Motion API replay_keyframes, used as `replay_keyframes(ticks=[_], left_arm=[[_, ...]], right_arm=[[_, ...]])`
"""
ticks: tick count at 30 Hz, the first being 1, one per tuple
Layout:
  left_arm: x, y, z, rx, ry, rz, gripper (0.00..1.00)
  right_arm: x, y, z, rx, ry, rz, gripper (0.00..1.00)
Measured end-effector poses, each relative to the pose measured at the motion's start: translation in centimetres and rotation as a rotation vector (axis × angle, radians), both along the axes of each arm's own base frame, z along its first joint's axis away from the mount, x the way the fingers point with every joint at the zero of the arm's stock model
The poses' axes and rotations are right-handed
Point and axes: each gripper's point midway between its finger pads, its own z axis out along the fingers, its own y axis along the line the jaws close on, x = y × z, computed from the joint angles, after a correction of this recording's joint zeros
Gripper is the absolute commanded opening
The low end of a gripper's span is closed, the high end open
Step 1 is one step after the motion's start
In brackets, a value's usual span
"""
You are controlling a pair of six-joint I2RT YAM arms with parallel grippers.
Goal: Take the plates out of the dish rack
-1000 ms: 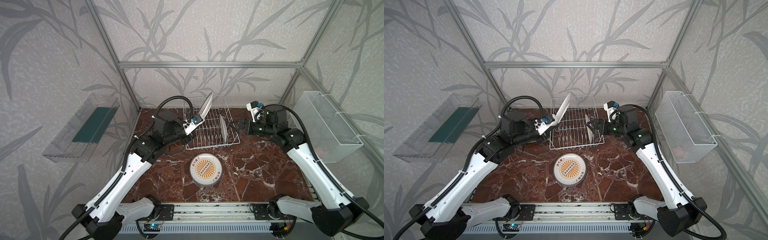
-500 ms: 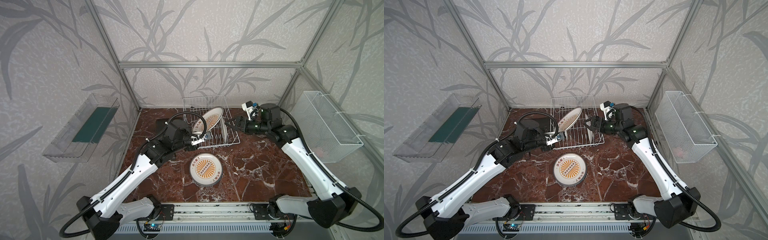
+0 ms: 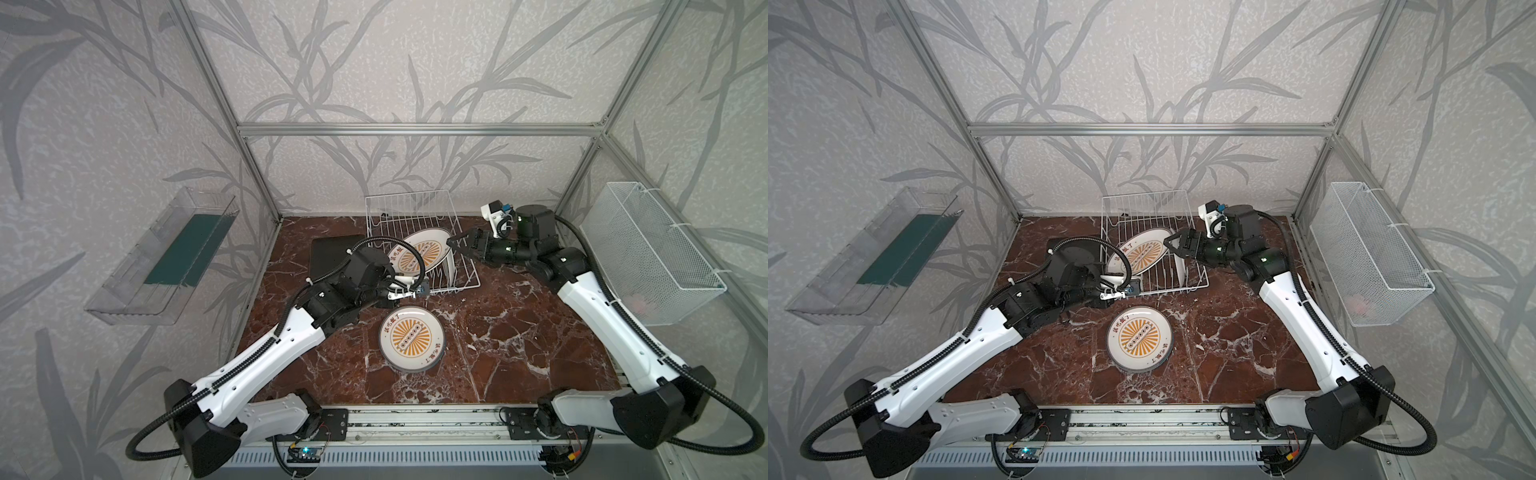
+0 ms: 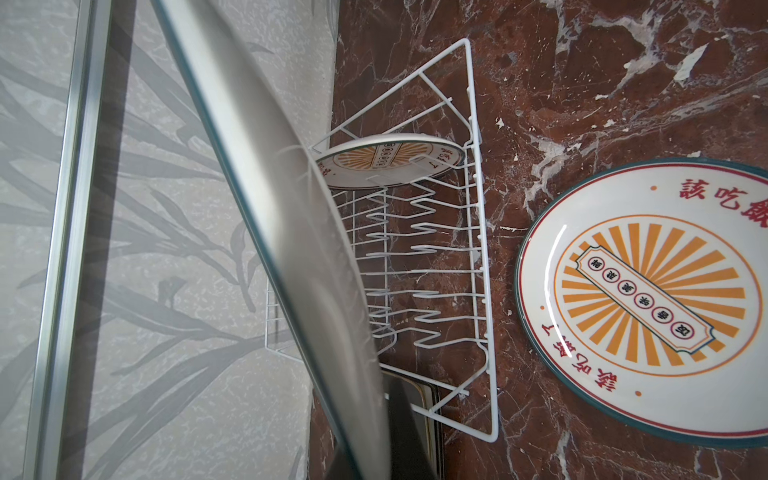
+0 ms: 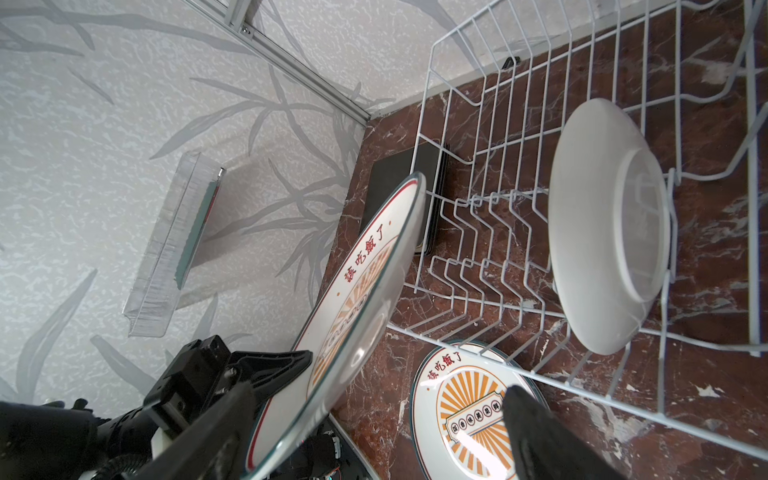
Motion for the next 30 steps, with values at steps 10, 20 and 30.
replay_keyframes(ticks=[10, 20, 30], left_arm=[[0.0, -0.1, -1.6, 0.138, -0.079, -0.045, 0.00], [0.6, -0.1, -2.0, 0.204, -0.131, -0.045, 0.00], [1.0, -0.2, -2.0, 0.228, -0.170, -0.049, 0.15]], right_arm=[[1.8, 1.0, -2.9, -0.035, 0.114, -0.013, 0.59], [1.4, 1.6, -4.3, -0.051, 0.181, 0.004, 0.40], [1.3, 1.7, -5.1, -0.026, 0.237, -0.018, 0.09]])
